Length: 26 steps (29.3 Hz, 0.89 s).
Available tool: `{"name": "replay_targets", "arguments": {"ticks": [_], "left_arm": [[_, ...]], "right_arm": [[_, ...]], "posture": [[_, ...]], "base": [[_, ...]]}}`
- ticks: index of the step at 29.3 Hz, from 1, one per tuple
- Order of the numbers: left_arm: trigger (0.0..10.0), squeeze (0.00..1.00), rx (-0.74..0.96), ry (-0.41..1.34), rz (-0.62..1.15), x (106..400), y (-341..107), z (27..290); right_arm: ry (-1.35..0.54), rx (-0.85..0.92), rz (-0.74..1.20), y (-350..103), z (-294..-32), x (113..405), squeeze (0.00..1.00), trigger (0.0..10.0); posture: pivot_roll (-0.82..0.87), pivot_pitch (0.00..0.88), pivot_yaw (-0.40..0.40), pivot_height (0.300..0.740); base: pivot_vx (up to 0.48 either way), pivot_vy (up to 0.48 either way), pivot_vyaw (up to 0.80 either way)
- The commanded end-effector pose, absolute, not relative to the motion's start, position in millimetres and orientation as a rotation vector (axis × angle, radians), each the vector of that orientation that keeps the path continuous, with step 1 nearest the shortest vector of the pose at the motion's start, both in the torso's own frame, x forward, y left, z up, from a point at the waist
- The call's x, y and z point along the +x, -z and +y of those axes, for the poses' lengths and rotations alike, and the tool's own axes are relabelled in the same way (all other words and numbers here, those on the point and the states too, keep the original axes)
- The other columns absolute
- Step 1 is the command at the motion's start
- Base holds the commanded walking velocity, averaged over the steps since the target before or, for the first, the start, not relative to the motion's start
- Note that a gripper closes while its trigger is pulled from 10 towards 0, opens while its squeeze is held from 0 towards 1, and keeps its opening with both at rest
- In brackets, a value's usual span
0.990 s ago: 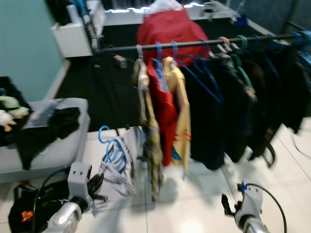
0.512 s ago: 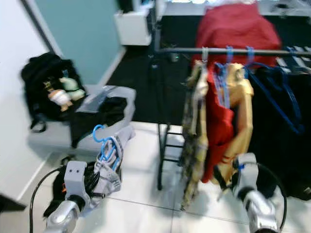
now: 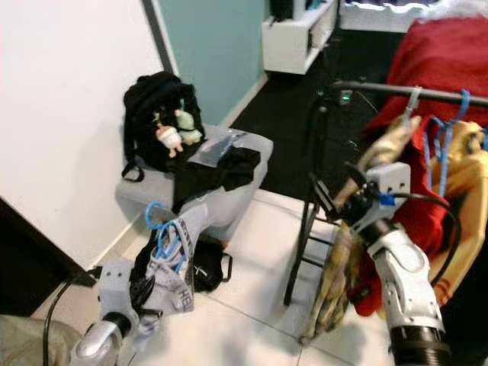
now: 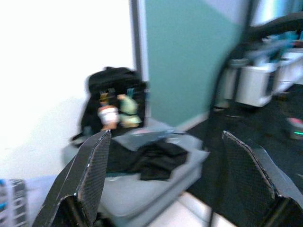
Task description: Hang hanger
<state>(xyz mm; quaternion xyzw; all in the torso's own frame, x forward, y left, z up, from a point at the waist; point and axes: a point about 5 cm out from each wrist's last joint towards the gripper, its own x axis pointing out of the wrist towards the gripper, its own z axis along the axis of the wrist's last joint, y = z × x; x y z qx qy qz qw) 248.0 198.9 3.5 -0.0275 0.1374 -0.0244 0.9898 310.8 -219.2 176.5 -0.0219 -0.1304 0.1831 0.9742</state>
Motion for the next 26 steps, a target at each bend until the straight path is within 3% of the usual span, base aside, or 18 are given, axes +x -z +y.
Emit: {"name": "replay_targets", "arguments": {"ticks": [1,9,17,26], "left_arm": [[10.0,0.00,-0.062,0.045,0.297,243.2,1.0,200.2],[10.0,0.00,-0.062,0.049,0.314,240.1,3.2,199.8],[10.0,0.00,-0.078,0.044,0.304,237.1,2.2,201.6],[10.0,0.00,-0.078,0.044,0.291,232.9,0.3,202.8]], "right_arm": [[-0.340,-0.060,-0.192,-164.8,-214.9,314.1,0.00,10.0],[-0.183,-0.099,-0.070,-158.1,-217.7,326.0,0.00,10.0],[-0.004,-0.122,0.070,-142.9,-243.7,343.4,0.00,10.0],[0.031,-0.094,0.156,-132.4,-255.3,349.5,0.00,10.0]], "posture": [[-0.08,0.116,0.042,0.740],[-0.08,0.126,0.038,0.740],[-0.06,0.149,0.040,0.740],[-0.05,0.167,0.038,0.740]], "base": [[0.000,0.000,0.00],[0.000,-0.355,0.00],[0.000,0.000,0.00],[0.000,0.000,0.00]]}}
